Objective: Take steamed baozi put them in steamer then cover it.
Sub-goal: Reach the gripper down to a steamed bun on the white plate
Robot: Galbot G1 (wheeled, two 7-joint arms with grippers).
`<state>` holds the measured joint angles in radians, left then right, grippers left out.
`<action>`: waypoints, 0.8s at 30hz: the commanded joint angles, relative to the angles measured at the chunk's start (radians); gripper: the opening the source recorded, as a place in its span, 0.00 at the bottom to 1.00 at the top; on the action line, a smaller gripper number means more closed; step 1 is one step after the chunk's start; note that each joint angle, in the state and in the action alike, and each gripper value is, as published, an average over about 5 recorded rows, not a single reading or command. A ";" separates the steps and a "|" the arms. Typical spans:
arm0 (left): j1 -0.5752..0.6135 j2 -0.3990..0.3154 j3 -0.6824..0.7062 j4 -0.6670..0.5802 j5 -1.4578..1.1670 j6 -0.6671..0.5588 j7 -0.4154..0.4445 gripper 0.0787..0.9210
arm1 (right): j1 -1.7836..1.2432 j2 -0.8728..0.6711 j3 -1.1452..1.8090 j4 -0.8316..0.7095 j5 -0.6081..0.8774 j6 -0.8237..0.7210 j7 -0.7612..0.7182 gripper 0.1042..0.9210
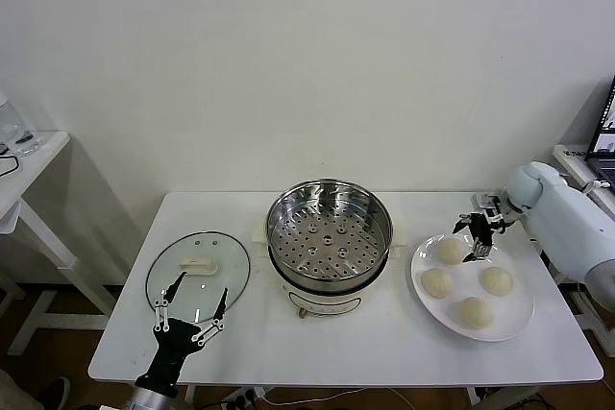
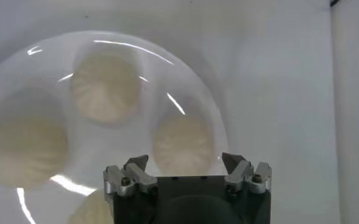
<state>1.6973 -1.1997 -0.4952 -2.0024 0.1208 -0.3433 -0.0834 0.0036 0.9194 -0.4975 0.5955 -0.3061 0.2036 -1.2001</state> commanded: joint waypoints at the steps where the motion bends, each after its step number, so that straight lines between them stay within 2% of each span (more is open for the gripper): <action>1: 0.000 -0.001 0.000 0.001 0.002 0.003 -0.002 0.88 | 0.009 0.041 0.000 -0.054 -0.057 0.011 0.016 0.88; 6: 0.000 -0.002 0.000 0.001 0.003 0.004 -0.004 0.88 | -0.001 0.048 0.004 -0.059 -0.058 0.014 0.033 0.87; 17: 0.003 -0.004 0.002 -0.003 0.005 0.002 -0.004 0.88 | -0.010 0.047 0.007 -0.045 -0.053 0.031 0.044 0.77; 24: -0.001 -0.002 0.006 -0.005 0.004 0.000 -0.003 0.88 | 0.041 -0.019 -0.053 0.103 0.020 0.081 0.018 0.75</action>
<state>1.6985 -1.2030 -0.4930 -2.0055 0.1251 -0.3421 -0.0869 0.0108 0.9384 -0.5072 0.5965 -0.3316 0.2525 -1.1715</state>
